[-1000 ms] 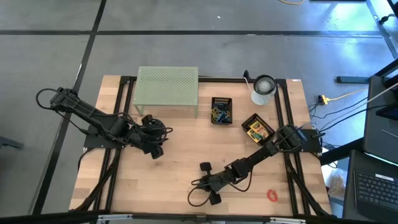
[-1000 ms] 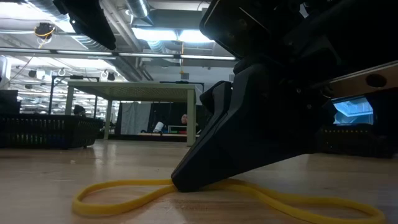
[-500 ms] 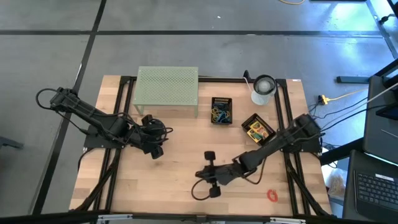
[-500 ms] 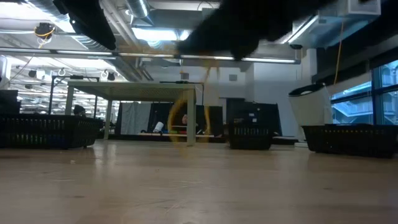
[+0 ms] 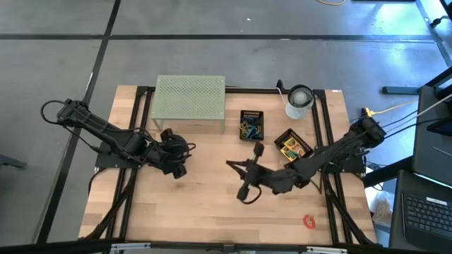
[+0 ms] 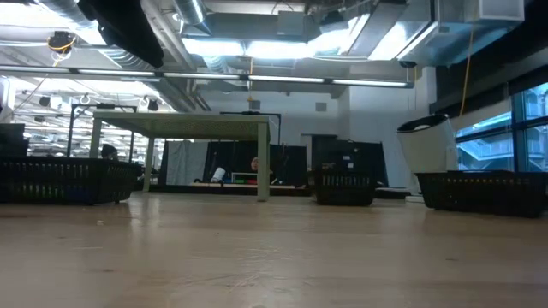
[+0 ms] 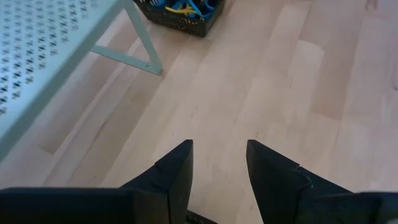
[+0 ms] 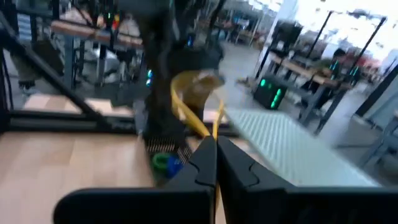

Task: Pick & Place Office Desk Supplies
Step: Put the yellow rubber band into the top black bin

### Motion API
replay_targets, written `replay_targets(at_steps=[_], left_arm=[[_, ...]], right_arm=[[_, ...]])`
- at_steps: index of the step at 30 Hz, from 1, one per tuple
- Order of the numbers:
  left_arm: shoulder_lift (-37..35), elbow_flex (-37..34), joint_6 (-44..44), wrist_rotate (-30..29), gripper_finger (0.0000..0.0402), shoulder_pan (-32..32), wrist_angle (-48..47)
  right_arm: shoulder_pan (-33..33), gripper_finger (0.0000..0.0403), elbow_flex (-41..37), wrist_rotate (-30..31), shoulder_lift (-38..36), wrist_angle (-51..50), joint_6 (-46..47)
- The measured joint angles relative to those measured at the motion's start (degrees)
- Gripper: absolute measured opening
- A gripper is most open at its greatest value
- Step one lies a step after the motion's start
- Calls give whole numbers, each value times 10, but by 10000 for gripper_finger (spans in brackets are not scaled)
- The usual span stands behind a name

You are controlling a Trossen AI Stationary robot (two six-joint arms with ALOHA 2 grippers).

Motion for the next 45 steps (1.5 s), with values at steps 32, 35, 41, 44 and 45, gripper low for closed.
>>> replay_targets(at_steps=[32, 35, 41, 44, 45], left_arm=[[0, 0, -13, -25, 143, 0, 3], [0, 0, -13, -25, 143, 0, 3], [0, 0, -13, -26, 143, 0, 3], [0, 0, -9, -29, 143, 0, 3], [0, 0, -6, -29, 143, 0, 3]], right_arm=[[-188, 8, 1, -33, -23, -462, 288], [-229, 8, 1, -31, -21, -535, 347], [-293, 9, 1, -18, -4, -566, 372], [-318, 9, 1, -20, 4, -564, 367], [-324, 9, 0, -21, 5, -566, 367]])
